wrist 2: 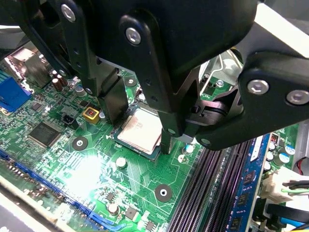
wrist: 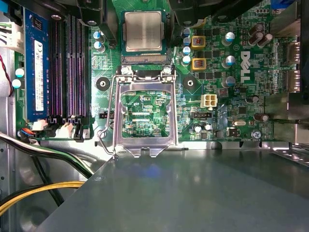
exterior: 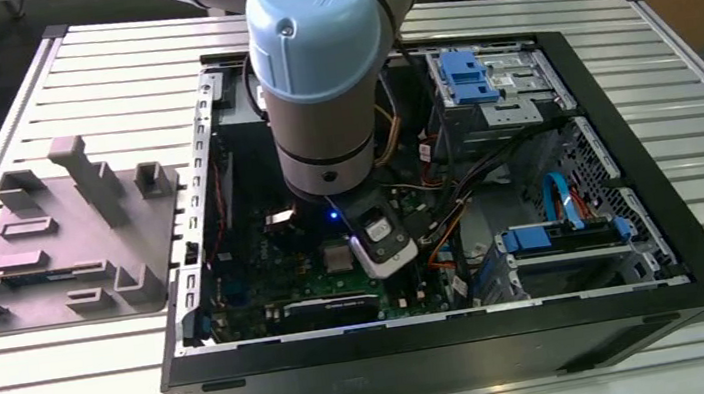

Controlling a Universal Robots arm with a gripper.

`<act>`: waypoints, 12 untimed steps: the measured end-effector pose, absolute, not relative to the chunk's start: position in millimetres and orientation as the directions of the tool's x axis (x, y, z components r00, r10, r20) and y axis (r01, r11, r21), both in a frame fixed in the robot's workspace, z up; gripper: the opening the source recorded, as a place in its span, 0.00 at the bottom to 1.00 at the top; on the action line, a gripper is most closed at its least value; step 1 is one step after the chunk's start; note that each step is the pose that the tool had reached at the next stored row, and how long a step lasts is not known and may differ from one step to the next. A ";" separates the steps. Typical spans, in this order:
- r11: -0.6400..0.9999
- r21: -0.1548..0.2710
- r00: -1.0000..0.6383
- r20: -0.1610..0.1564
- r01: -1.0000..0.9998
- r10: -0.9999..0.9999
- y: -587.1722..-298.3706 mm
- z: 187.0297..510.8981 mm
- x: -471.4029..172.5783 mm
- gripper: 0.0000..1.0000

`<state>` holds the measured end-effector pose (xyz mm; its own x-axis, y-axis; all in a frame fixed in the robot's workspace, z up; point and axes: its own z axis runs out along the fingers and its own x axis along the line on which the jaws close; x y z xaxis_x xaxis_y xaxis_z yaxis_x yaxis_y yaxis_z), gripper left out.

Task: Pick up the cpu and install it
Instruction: 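Place the cpu into insertion slot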

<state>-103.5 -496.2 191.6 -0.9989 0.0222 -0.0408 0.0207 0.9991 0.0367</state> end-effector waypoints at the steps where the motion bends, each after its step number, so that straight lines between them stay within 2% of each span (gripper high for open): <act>1: 0.999 0.037 -0.999 -0.041 0.021 0.022 -496.3 191.6 -103.5 0.54; 6: 0.999 0.037 -0.999 -0.041 0.021 0.022 -496.3 191.6 -103.6 0.53; 7: 0.999 0.037 -0.999 -0.041 0.021 0.022 -496.3 191.6 -103.6 0.46; 12: 0.999 0.037 -0.999 -0.041 0.021 0.022 -496.3 191.6 -103.6 0.46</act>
